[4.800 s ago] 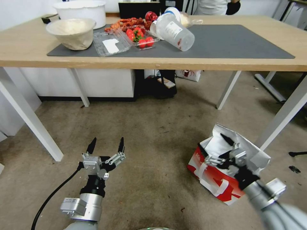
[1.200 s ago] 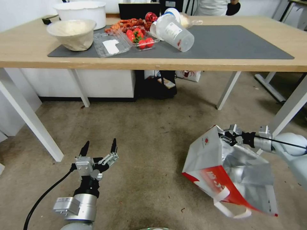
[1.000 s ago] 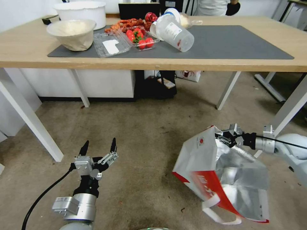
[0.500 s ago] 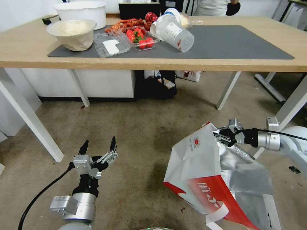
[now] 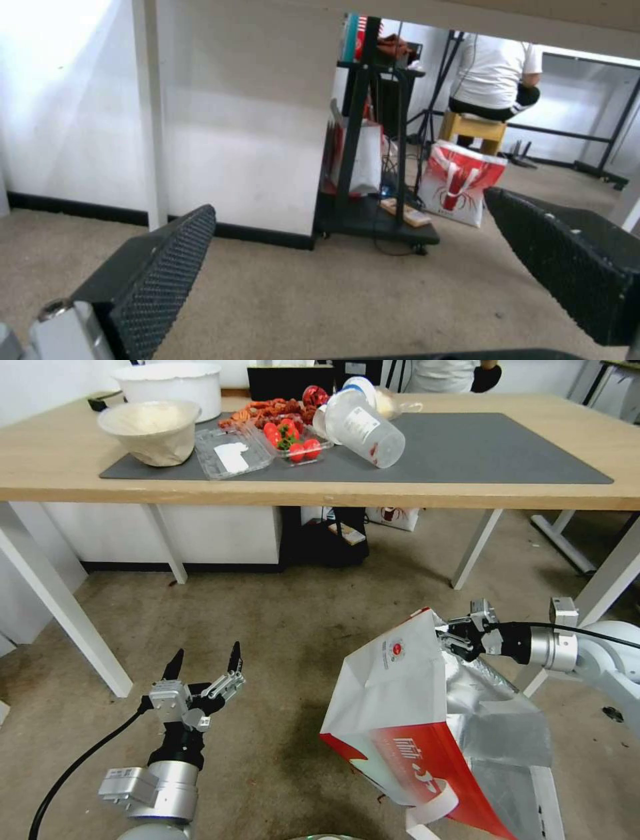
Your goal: Pick up the food delivery bag from the floor and place it on the table.
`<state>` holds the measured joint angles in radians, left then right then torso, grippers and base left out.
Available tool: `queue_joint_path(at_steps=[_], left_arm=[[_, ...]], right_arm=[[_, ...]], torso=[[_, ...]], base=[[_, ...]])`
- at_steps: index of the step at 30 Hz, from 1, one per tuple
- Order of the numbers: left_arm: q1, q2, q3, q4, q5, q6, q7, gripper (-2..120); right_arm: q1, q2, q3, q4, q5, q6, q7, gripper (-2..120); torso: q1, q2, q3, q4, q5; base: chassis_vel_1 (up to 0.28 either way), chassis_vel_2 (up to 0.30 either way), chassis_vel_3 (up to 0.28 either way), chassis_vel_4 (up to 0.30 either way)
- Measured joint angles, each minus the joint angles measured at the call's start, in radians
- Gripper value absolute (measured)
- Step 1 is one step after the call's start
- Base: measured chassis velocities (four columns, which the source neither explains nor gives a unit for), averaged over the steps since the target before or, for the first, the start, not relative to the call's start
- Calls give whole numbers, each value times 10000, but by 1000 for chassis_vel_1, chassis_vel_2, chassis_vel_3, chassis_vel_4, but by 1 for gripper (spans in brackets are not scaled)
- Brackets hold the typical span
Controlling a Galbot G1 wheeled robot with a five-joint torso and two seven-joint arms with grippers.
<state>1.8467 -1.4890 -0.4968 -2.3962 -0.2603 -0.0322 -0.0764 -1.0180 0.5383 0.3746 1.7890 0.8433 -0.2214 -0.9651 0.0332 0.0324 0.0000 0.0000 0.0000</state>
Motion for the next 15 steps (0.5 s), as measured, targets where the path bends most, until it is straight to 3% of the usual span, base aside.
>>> queue_joint_path(at_steps=[15], left_arm=[[-34,-80,0,10,-37,1,25,100]], right_arm=[[247,12,-366,490,719,-234,899,0]], torso=[[0,0,0,-1,0]], base=[[0,0,0,0]])
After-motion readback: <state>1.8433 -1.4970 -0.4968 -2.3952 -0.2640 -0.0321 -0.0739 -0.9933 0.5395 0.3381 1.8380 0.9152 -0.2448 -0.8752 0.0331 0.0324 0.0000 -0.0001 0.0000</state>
